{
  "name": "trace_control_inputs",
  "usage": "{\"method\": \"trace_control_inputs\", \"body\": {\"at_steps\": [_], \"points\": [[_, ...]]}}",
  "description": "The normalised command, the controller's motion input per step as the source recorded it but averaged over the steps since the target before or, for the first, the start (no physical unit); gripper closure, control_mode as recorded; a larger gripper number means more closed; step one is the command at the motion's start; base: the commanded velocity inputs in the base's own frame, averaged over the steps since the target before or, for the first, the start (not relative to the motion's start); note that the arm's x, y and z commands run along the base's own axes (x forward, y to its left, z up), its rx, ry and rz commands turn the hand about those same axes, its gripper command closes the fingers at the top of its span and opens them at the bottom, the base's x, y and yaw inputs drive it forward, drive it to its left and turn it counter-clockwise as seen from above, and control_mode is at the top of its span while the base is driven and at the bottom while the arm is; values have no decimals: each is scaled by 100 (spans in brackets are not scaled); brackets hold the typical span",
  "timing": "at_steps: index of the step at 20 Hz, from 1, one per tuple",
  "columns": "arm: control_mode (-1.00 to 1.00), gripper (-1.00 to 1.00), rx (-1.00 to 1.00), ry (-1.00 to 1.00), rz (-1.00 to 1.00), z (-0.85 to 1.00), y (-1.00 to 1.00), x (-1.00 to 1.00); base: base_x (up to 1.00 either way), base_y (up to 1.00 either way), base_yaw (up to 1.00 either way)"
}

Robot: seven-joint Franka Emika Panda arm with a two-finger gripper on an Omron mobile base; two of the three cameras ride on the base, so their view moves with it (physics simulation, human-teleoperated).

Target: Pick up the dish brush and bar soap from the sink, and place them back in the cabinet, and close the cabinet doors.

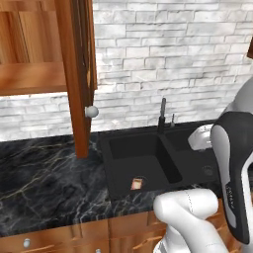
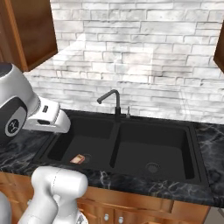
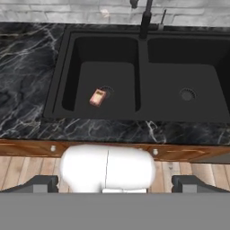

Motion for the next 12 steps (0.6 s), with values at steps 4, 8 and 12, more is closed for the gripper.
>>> {"method": "trace_control_inputs", "body": {"at_steps": [4,8,12], "points": [[-100,-100,0,0,0,-19,3,16,0,0,0],[-100,-100,0,0,0,-25,10,13,0,0,0],[-100,-100,0,0,0,-20,11,15,0,0,0]]}}
